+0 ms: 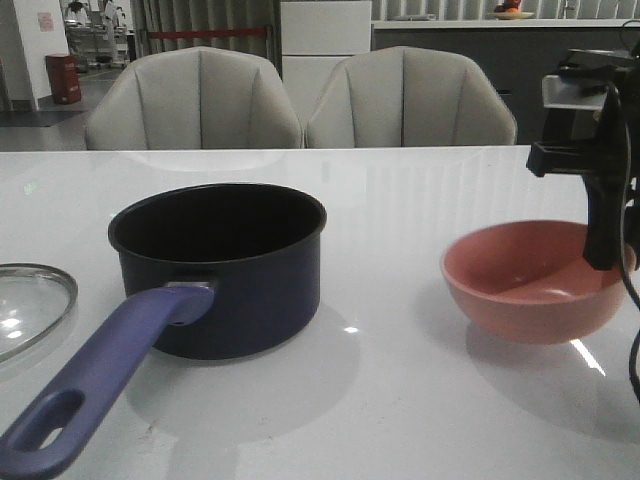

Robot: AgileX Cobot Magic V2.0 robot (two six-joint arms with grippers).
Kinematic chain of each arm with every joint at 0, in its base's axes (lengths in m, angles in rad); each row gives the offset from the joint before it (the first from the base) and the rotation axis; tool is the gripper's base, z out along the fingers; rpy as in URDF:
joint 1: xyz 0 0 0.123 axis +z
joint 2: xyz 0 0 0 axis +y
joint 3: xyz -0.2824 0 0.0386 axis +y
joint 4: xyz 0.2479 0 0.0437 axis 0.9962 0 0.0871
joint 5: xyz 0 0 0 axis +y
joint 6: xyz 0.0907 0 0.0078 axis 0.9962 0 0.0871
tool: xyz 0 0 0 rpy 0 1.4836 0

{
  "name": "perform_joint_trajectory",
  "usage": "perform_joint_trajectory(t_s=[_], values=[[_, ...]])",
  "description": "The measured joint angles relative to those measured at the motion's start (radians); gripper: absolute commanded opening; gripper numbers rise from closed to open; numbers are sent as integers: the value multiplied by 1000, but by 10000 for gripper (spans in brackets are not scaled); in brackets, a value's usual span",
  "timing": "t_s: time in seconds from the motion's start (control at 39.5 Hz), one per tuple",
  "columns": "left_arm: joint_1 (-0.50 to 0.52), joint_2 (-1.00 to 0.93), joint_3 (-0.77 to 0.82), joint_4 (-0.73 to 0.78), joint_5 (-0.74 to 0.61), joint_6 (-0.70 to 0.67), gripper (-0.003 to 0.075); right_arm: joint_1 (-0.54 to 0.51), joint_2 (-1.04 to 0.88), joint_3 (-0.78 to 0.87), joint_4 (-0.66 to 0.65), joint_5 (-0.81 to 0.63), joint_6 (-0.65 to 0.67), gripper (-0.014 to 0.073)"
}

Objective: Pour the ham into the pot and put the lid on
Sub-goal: 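Set the pink bowl down on the table and release it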

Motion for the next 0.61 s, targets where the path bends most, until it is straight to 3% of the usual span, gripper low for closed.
perform_joint_trajectory(t_s=[0.1, 0.15, 0.61], values=[[0, 0, 0, 0, 0, 0, 617, 0, 36, -17, 4, 18, -13, 457], [0, 0, 0, 0, 0, 0, 617, 0, 45, -24, 4, 26, -17, 481], [0, 0, 0, 0, 0, 0, 617, 0, -97, -13, 29, -61, -210, 475]])
